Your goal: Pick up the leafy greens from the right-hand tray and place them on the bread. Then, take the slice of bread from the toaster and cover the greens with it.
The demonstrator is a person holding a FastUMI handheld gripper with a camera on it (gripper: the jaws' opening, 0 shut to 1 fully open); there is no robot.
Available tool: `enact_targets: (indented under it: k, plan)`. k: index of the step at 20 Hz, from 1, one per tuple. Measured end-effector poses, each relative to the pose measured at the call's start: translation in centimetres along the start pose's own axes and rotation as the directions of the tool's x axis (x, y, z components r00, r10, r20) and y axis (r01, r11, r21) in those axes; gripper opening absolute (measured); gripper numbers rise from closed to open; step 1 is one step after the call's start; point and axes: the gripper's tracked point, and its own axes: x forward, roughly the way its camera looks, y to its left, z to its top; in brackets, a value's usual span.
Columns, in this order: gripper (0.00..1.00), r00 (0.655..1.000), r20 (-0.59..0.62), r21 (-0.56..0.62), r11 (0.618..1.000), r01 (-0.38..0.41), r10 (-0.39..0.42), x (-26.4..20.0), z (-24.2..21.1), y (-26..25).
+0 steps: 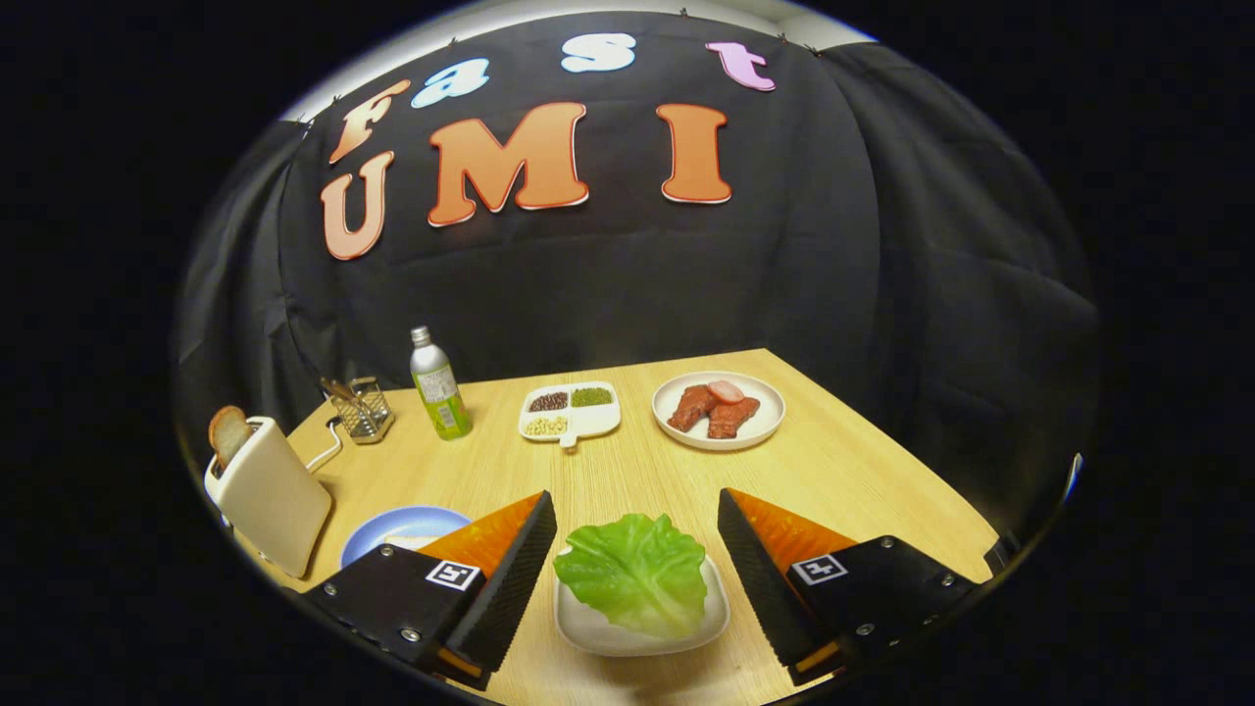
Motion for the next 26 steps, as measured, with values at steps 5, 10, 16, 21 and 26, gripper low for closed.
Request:
enact_targets:
  k: [5,10,16,21,26]
  plan:
    - [1.00,0.994,-0.106,-0.104,0.995,0.010,-0.021,2.1,-4.0,-0.4]
    - [1.00,0.984,-0.175,-0.123,0.992,-0.007,-0.015,3.2,-6.3,-0.3]
    - [0.97,0.962,-0.271,-0.134,0.989,-0.055,0.017,3.8,-9.6,0.9]
    - [0.93,0.950,-0.312,-0.126,0.990,-0.064,0.022,4.1,-11.2,1.2]
    - [0.82,0.946,-0.322,-0.089,0.994,-0.062,0.030,4.1,-11.3,1.4]
